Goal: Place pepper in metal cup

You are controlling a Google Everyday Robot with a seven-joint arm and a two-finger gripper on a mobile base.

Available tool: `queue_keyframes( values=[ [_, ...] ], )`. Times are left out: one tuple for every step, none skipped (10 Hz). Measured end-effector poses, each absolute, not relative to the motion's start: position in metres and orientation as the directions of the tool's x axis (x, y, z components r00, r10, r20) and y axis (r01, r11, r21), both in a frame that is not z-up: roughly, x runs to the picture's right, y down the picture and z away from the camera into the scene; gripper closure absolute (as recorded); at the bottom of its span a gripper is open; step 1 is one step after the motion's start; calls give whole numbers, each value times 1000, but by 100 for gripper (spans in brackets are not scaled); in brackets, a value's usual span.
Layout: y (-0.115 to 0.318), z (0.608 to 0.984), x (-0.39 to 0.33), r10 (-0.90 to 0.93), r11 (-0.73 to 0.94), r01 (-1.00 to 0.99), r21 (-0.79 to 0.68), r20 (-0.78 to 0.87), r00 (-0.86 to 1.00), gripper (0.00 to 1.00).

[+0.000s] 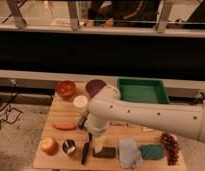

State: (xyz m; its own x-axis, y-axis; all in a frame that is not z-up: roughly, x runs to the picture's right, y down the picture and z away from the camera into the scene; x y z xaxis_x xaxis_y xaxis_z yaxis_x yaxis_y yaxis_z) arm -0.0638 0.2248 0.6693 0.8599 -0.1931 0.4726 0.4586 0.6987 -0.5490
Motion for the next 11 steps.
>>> queue_keyframes(
  values=[
    [231,671,-84,-214,690,485,-538,489,846,20],
    [236,671,-100,-227,683,504,-529,503,834,20],
    [237,672,-105,-234,681,512,-524,506,830,20],
    [237,672,-106,-235,681,512,-523,507,829,20],
    [237,672,-105,-234,681,512,-524,507,830,20],
    [237,672,-105,-234,681,511,-524,506,830,20],
    [237,671,-105,-234,681,511,-524,507,830,20],
    [237,671,-105,-234,681,511,-524,507,830,20],
    [238,672,-105,-233,681,511,-524,507,830,20],
    [238,672,-105,-232,681,511,-524,507,830,20],
    [236,674,-110,-235,681,515,-521,510,827,20]
  ],
)
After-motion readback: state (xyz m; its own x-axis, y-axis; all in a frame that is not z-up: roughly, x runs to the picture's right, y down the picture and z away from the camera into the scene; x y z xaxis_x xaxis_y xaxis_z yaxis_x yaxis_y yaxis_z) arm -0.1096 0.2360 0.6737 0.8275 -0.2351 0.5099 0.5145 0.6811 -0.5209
